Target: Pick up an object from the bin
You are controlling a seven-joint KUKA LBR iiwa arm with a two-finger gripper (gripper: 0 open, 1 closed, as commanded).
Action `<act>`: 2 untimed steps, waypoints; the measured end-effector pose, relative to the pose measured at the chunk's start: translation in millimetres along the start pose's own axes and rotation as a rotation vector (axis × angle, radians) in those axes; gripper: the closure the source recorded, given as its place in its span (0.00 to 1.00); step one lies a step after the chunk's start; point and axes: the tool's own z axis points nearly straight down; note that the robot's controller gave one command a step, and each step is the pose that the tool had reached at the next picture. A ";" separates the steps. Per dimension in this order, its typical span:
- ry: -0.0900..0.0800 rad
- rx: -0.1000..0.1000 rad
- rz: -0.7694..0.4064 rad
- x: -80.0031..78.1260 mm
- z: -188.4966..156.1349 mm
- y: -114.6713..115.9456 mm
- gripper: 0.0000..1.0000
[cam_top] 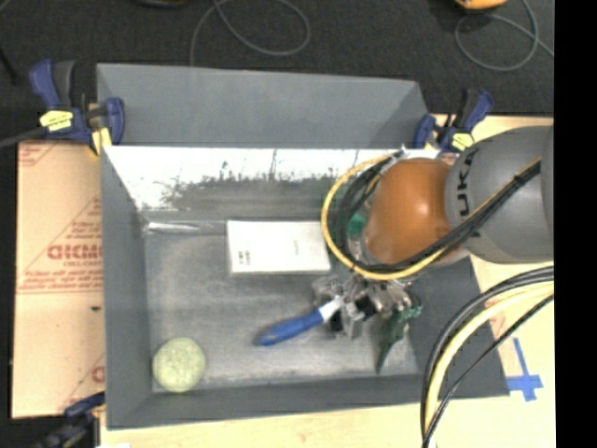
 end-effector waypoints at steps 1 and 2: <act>0.004 -0.001 0.000 1.2 -20.9 0.2 1.00; -0.004 0.004 0.000 -1.1 -38.2 -1.0 1.00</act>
Offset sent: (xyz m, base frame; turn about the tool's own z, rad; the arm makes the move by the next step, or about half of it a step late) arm 0.0000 0.0000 0.0315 0.0000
